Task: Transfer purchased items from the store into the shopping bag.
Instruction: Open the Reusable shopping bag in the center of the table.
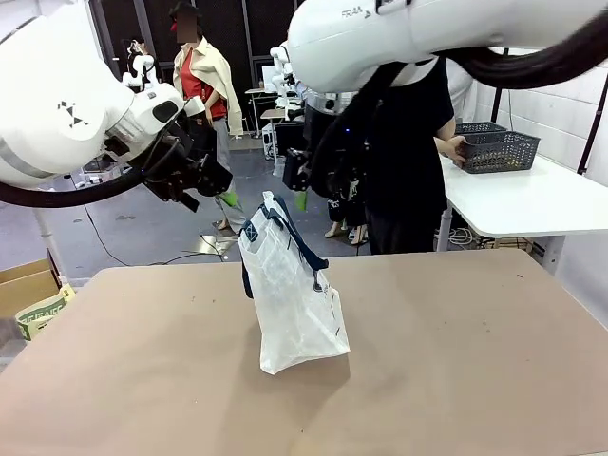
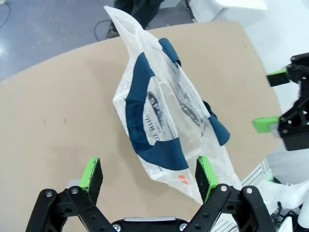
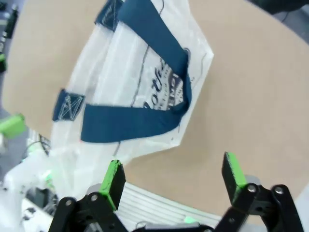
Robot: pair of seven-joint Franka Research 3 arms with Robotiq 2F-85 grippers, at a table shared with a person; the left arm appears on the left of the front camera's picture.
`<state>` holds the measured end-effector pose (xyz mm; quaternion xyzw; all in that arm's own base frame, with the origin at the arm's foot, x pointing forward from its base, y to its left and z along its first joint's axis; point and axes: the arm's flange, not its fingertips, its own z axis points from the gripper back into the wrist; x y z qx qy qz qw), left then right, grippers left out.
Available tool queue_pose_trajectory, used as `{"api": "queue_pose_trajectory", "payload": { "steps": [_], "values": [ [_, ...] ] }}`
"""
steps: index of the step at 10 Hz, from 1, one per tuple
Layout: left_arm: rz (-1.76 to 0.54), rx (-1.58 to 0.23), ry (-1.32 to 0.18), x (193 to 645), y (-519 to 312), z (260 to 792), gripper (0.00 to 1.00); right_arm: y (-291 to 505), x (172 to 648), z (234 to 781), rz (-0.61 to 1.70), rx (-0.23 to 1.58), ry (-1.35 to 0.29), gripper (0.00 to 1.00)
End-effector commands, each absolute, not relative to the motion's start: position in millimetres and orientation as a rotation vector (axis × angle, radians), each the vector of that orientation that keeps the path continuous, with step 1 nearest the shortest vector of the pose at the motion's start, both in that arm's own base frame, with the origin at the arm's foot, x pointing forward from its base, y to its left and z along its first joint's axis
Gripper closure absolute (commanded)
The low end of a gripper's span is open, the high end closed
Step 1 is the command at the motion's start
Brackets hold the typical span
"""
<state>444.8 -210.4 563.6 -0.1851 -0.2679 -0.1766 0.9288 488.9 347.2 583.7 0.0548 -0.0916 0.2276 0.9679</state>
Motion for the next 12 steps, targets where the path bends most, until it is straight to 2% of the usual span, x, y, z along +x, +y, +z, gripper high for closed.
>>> {"api": "queue_pose_trajectory", "payload": {
  "steps": [1, 5, 12],
  "values": [
    [-0.341, -0.446, -0.504, 455, -216, 552, 0.0, 380, 517, 595, 0.415, 0.068, -0.176, 0.0],
    [-0.308, -0.526, -0.47, 465, -212, 531, 0.0, 410, 535, 596, 0.4, 0.082, -0.16, 0.0],
    [-0.301, -0.593, -0.435, 470, -209, 518, 0.0, 411, 563, 567, 0.333, 0.071, -0.126, 0.0]
  ]
}}
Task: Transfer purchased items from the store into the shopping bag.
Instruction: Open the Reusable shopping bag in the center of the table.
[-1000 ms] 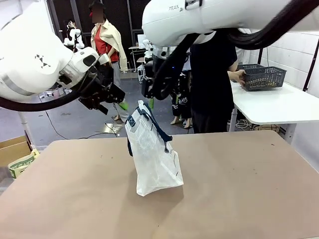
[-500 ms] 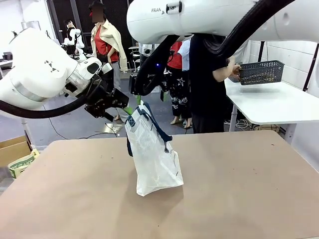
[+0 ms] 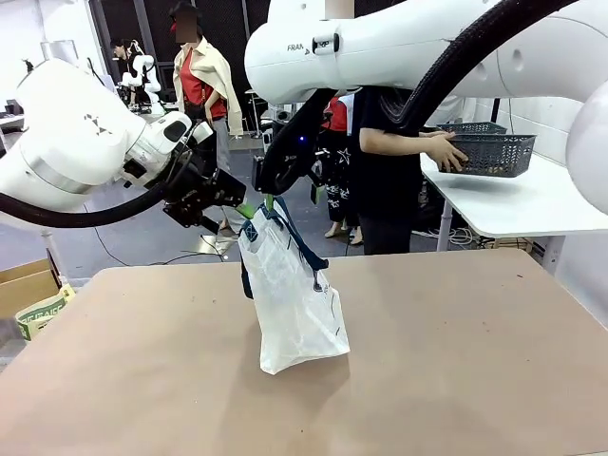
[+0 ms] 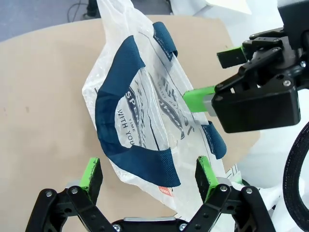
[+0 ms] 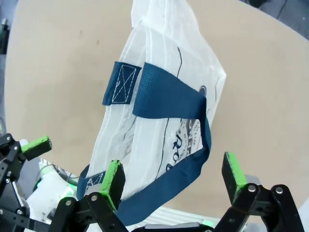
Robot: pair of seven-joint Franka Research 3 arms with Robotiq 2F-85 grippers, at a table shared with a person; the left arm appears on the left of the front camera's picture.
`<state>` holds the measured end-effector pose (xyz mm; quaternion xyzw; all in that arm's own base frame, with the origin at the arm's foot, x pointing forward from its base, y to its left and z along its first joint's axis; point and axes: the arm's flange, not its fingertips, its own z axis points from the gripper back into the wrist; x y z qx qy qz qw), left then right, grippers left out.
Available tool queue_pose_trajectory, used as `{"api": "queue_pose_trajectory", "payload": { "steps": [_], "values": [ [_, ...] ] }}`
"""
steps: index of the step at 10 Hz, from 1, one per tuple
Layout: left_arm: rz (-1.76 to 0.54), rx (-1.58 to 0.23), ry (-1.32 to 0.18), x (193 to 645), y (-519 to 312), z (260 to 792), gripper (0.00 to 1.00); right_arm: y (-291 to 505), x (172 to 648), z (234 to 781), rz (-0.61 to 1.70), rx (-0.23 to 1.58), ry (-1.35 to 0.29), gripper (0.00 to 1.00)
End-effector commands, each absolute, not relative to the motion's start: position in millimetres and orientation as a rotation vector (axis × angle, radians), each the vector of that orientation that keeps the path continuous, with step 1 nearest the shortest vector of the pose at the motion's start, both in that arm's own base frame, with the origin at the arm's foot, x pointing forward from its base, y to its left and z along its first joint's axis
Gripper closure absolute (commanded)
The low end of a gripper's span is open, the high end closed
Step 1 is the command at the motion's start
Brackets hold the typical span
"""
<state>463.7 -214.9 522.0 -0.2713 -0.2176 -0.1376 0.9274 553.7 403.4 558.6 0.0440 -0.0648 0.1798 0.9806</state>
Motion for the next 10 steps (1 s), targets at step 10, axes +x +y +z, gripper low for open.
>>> {"api": "queue_pose_trajectory", "payload": {
  "steps": [10],
  "values": [
    [-0.327, -0.612, -0.389, 484, -231, 502, 0.0, 390, 569, 532, 0.27, -0.001, -0.042, 0.0]
  ]
}}
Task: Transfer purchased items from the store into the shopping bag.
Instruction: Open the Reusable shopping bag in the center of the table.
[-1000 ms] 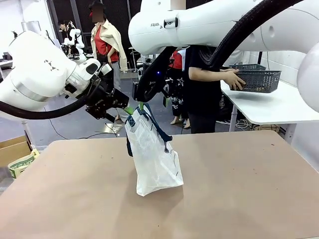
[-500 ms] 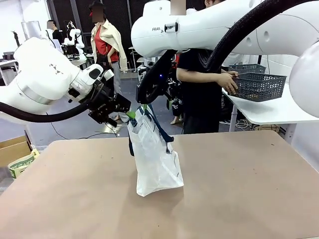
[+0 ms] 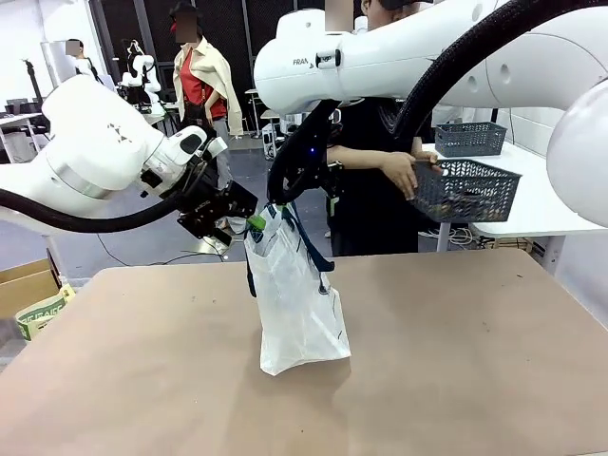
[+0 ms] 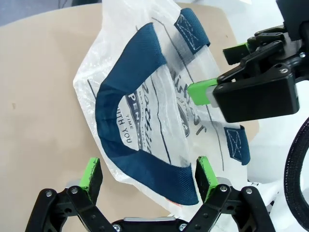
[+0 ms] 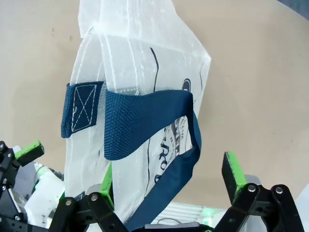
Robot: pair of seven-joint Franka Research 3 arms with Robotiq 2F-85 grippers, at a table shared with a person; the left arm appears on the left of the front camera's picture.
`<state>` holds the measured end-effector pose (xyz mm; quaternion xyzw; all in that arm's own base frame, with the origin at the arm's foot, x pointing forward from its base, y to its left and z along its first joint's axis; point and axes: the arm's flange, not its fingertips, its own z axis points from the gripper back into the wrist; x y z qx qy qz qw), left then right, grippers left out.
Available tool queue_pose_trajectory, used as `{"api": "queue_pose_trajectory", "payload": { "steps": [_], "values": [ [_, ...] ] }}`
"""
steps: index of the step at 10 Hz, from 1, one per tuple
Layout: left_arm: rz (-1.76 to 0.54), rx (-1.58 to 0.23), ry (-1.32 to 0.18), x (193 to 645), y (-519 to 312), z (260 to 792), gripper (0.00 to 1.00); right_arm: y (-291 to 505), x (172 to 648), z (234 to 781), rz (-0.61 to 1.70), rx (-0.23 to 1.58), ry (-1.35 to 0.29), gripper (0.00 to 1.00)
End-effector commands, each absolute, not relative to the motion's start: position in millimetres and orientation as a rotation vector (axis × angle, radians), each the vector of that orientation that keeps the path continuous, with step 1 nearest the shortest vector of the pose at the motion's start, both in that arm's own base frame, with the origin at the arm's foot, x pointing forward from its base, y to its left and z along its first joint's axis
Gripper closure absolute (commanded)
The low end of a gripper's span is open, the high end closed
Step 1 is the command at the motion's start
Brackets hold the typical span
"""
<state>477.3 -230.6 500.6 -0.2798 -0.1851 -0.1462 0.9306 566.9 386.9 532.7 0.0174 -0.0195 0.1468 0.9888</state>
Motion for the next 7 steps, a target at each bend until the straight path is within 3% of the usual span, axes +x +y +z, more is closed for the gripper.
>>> {"api": "queue_pose_trajectory", "payload": {
  "steps": [1, 7],
  "values": [
    [-0.337, -0.614, -0.388, 486, -234, 502, 0.0, 388, 571, 531, 0.265, -0.003, -0.041, 0.0],
    [-0.329, -0.639, -0.382, 492, -242, 499, 0.0, 384, 575, 520, 0.25, -0.007, -0.026, 0.0]
  ]
}}
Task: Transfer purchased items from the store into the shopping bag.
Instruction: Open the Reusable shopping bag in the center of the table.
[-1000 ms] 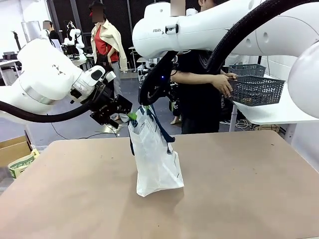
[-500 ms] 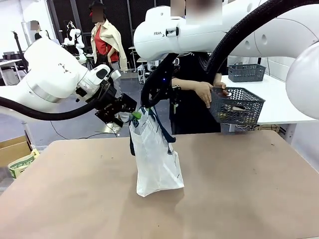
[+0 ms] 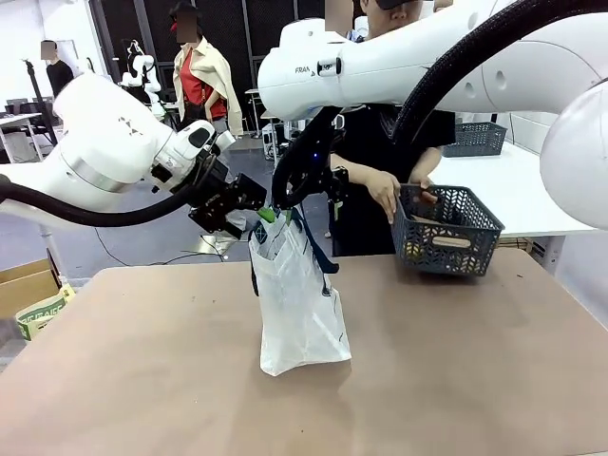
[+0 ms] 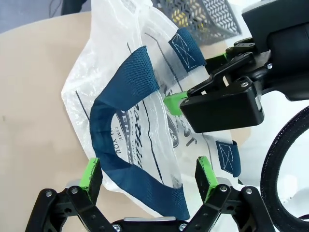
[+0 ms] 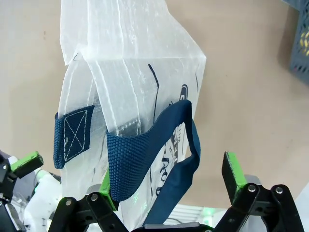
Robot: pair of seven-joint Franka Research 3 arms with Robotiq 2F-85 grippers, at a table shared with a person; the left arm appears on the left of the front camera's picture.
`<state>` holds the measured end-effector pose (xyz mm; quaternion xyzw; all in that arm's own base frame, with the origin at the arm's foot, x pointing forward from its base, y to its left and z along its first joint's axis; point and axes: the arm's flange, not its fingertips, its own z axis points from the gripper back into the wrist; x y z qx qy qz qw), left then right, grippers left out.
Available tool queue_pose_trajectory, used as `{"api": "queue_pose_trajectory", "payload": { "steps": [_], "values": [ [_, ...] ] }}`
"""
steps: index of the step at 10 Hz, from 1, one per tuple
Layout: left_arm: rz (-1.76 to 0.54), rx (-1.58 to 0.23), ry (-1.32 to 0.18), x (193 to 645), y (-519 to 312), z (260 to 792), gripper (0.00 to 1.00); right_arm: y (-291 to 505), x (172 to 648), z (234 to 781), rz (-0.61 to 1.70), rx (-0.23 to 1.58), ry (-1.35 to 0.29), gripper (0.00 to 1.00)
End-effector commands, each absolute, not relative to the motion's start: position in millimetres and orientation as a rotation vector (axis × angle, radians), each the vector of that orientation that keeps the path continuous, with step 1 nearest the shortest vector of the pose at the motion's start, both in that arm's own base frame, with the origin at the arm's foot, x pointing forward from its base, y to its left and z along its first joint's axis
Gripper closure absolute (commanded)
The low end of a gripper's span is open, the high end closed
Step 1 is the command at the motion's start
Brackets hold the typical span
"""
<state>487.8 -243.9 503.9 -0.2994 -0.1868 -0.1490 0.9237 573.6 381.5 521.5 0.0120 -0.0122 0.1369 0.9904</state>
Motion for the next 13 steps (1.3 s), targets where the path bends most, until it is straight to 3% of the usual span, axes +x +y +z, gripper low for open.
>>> {"api": "queue_pose_trajectory", "payload": {
  "steps": [1, 3, 5, 6, 11, 13],
  "values": [
    [-0.337, -0.622, -0.357, 492, -244, 494, 0.0, 384, 575, 521, 0.251, -0.008, -0.027, 0.0],
    [-0.336, -0.568, -0.318, 493, -248, 479, 0.0, 381, 573, 518, 0.254, -0.014, -0.031, 0.0],
    [-0.379, -0.478, -0.386, 493, -245, 470, 0.0, 373, 564, 511, 0.383, -0.075, -0.115, 0.0],
    [-0.421, -0.451, -0.423, 492, -243, 467, 0.09, 368, 558, 505, 0.543, -0.074, -0.134, 0.0],
    [-0.424, -0.462, -0.417, 493, -244, 468, 1.0, 354, 549, 495, 0.481, -0.056, -0.103, 0.99],
    [-0.425, -0.468, -0.398, 492, -246, 469, 1.0, 344, 539, 500, 0.468, -0.035, -0.123, 1.0]
  ]
}}
